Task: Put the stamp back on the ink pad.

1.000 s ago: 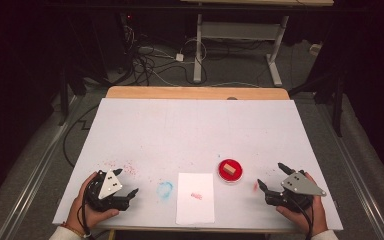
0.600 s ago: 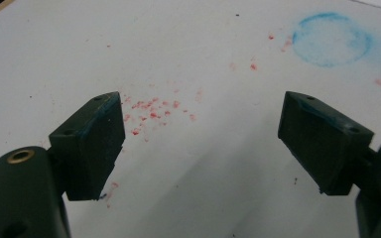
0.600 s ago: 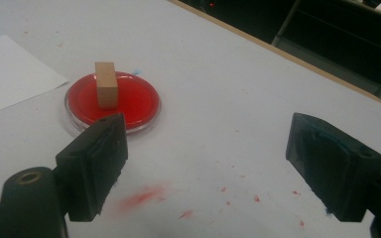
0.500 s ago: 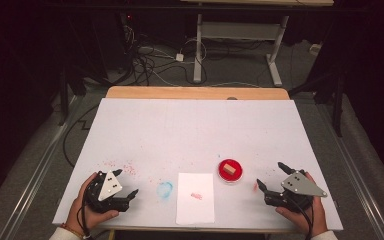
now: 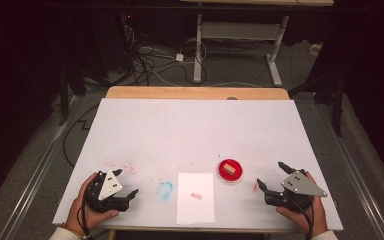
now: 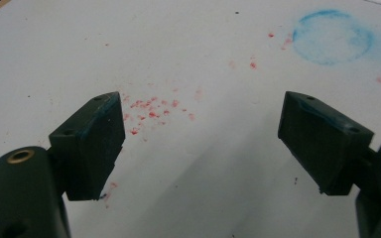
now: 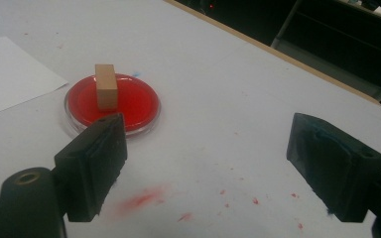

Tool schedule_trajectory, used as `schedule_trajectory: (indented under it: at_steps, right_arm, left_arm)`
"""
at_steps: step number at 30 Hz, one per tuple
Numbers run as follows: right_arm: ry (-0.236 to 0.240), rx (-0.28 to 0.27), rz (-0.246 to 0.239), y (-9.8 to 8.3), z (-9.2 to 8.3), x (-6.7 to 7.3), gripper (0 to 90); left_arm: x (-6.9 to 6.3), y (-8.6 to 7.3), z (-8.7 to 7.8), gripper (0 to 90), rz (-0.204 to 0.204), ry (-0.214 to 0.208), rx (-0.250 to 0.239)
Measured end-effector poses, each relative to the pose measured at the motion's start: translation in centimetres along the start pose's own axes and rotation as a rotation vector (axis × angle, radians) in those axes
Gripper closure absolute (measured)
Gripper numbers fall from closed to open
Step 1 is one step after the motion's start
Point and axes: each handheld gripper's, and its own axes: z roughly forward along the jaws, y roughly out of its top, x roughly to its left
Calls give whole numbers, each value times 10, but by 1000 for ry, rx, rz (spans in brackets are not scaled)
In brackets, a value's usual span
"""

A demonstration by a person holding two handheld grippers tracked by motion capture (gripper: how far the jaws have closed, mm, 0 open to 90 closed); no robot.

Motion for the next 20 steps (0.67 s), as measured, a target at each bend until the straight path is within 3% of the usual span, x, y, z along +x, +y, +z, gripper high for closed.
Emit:
schedule_trajectory:
  at_steps: [20]
  right_arm:
    - [-2, 10, 4, -1, 4, -1, 165]
  left_arm:
    - [3, -2, 2, 176, -8, 5, 15]
